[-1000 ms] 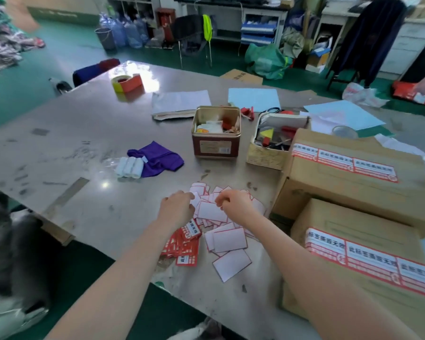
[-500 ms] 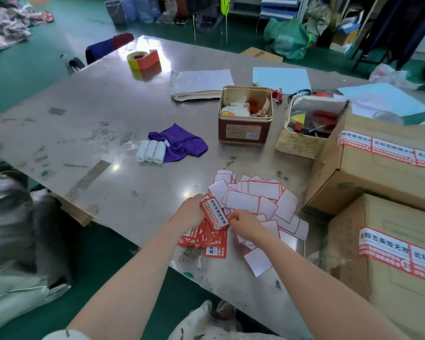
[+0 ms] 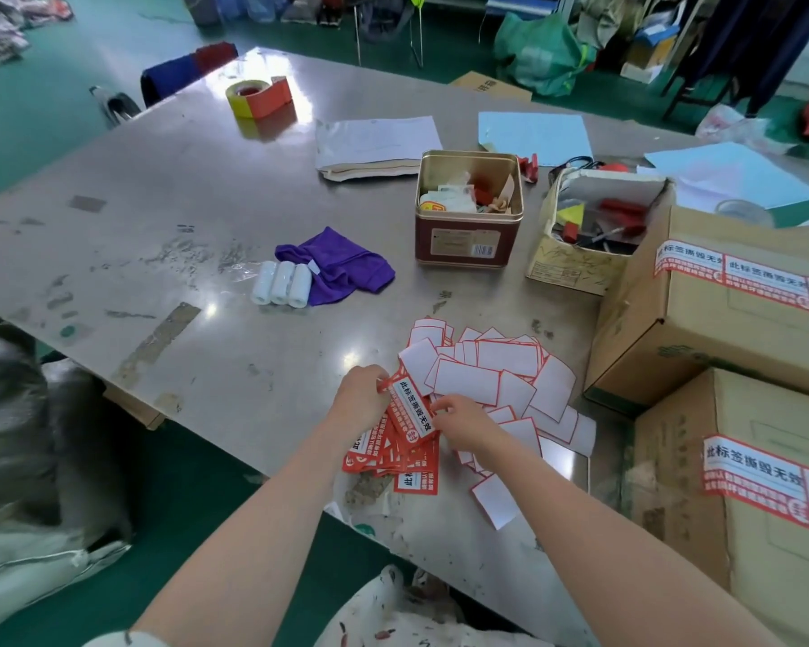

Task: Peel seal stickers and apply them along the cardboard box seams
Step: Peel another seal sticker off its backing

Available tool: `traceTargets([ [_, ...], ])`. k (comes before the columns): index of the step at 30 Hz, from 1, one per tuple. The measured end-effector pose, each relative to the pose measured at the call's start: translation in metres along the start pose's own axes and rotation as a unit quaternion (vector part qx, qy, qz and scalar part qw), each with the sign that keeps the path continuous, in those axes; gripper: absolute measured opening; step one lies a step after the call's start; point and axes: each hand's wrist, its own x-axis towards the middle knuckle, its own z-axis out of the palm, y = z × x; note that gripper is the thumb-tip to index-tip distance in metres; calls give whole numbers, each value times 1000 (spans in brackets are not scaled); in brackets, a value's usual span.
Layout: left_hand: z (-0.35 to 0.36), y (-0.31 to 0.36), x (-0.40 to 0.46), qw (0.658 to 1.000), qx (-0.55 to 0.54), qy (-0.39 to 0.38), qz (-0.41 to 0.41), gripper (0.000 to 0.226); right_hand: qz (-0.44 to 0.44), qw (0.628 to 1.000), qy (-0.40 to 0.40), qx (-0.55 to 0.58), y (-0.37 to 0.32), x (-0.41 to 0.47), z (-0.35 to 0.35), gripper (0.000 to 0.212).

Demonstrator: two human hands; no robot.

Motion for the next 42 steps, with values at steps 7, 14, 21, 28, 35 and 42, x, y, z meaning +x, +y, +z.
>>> traceTargets([
  [7, 3, -2, 0, 1000, 11, -15, 8, 26, 2, 1000, 10, 22, -3, 3, 2, 27],
  [14, 7, 1, -4, 998, -1, 8, -69, 29, -26, 1000, 0, -13, -1, 2, 8, 41],
  [21, 14, 1, -4, 984, -128, -10, -121, 21, -55, 995, 28, -76, 4, 6, 23, 53],
  [28, 17, 0, -9, 948, -257, -23, -187, 13, -57, 994, 48, -86, 15, 11, 29, 45],
  [35, 17, 2, -12, 940, -289, -48, -173, 16, -90, 993, 51, -60, 20, 9, 29, 36],
  [42, 11, -3, -13, 952, -273, -108, -91, 24, -113, 992, 47, -17, 21, -2, 23, 32],
])
